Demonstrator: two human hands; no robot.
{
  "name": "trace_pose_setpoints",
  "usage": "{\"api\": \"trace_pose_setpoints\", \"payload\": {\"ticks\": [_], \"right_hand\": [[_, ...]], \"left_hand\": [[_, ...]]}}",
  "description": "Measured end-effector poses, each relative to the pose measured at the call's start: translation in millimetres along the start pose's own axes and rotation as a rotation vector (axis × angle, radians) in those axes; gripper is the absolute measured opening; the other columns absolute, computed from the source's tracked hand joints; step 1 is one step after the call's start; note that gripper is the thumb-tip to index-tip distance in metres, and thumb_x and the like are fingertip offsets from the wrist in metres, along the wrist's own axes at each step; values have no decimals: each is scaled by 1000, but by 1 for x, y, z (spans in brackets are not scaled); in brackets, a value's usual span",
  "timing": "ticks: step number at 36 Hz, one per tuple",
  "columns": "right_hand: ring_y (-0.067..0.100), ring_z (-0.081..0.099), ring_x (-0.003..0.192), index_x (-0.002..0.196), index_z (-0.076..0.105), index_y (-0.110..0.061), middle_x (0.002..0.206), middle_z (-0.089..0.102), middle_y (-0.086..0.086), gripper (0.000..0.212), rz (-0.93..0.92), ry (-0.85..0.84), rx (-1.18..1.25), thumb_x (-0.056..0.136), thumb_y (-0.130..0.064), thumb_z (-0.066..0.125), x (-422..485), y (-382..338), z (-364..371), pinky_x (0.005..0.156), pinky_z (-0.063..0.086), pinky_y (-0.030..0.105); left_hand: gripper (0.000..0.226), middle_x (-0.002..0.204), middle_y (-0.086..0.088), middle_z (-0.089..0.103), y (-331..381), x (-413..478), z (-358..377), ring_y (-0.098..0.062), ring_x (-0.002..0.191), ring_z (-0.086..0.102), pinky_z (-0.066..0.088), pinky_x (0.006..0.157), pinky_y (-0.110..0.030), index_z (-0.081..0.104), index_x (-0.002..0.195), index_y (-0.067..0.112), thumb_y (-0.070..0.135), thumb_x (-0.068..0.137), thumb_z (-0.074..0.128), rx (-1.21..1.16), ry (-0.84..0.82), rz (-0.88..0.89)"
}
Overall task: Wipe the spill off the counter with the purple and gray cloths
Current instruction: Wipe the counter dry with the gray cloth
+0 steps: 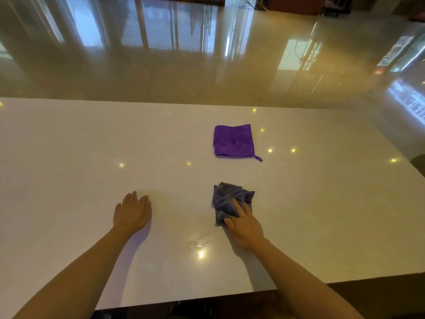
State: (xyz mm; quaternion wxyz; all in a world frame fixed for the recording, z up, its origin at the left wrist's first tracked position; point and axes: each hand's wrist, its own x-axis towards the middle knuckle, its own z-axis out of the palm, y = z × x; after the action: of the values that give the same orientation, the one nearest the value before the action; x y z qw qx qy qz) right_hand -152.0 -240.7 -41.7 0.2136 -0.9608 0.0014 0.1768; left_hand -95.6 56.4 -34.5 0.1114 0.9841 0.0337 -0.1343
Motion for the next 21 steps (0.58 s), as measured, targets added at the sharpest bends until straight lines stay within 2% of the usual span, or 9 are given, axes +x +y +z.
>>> {"api": "trace_pose_setpoints", "payload": {"ticks": [2, 5, 9, 10, 12, 14, 16, 18, 21], "right_hand": [[21, 15, 144, 144, 23, -29, 157, 15, -1, 52, 54, 67, 116, 95, -39, 41, -6, -9, 2, 106, 33, 36], [25, 28, 138, 141, 31, -23, 150, 30, 4, 49, 42, 136, 233, 95, -35, 43, -12, -21, 9, 106, 35, 37], [25, 41, 125, 130, 45, -28, 139, 44, 2, 37, -57, 117, 22, 96, -40, 36, -11, -30, 22, 94, 45, 39], [25, 45, 120, 126, 47, -27, 134, 48, 2, 35, -56, 129, 53, 96, -41, 37, -10, -34, 24, 93, 46, 40], [23, 52, 112, 120, 49, -29, 123, 56, 1, 31, -9, 205, 230, 94, -44, 41, -7, -45, 22, 89, 49, 41], [15, 57, 99, 109, 52, -38, 108, 59, -10, 26, 8, 330, 351, 89, -52, 45, -5, -49, 11, 75, 51, 33], [16, 56, 101, 115, 53, -38, 115, 58, -6, 34, -8, 363, 453, 87, -54, 43, -2, -46, -7, 76, 50, 31], [22, 49, 118, 132, 42, -33, 133, 49, 4, 41, -54, 312, 487, 92, -43, 44, -2, -40, -23, 90, 49, 35], [23, 15, 142, 141, 16, -44, 156, 15, 3, 50, -210, 239, 193, 97, -35, 38, -3, -31, -39, 105, 38, 37]], "left_hand": [[38, 147, -16, 36, 11, 6, 0, -28, 136, 31, 32, 106, -41, 49, 128, 14, 27, 97, 30, -24, 6, 43], [39, 138, -14, 50, 35, 10, 0, -30, 127, 44, 35, 103, -39, 49, 130, 13, 26, 98, 31, -74, -47, 134], [40, 135, -14, 53, 74, 10, -1, -29, 122, 51, 38, 103, -36, 43, 135, 13, 25, 97, 37, -366, -202, 193], [41, 134, -15, 53, 83, 11, -1, -30, 120, 53, 41, 102, -36, 42, 135, 12, 25, 96, 40, -460, -242, 191], [42, 125, -16, 57, 100, 8, 1, -28, 106, 58, 51, 86, -31, 43, 133, 11, 26, 94, 46, -658, -340, 152], [38, 103, -15, 60, 113, 6, 1, -25, 84, 58, 51, 61, -23, 50, 119, 10, 32, 89, 52, -960, -473, 67], [27, 88, -10, 60, 125, 8, -3, -24, 76, 60, 53, 55, -28, 54, 99, 15, 39, 86, 56, -1155, -578, -27], [25, 86, -6, 63, 135, 14, -8, -23, 78, 65, 56, 55, -33, 57, 94, 18, 41, 88, 49, -1223, -670, -33], [26, 83, 1, 75, 156, 19, -14, -14, 76, 73, 58, 56, -26, 65, 94, 25, 44, 78, 57, -1360, -737, 84]]}}
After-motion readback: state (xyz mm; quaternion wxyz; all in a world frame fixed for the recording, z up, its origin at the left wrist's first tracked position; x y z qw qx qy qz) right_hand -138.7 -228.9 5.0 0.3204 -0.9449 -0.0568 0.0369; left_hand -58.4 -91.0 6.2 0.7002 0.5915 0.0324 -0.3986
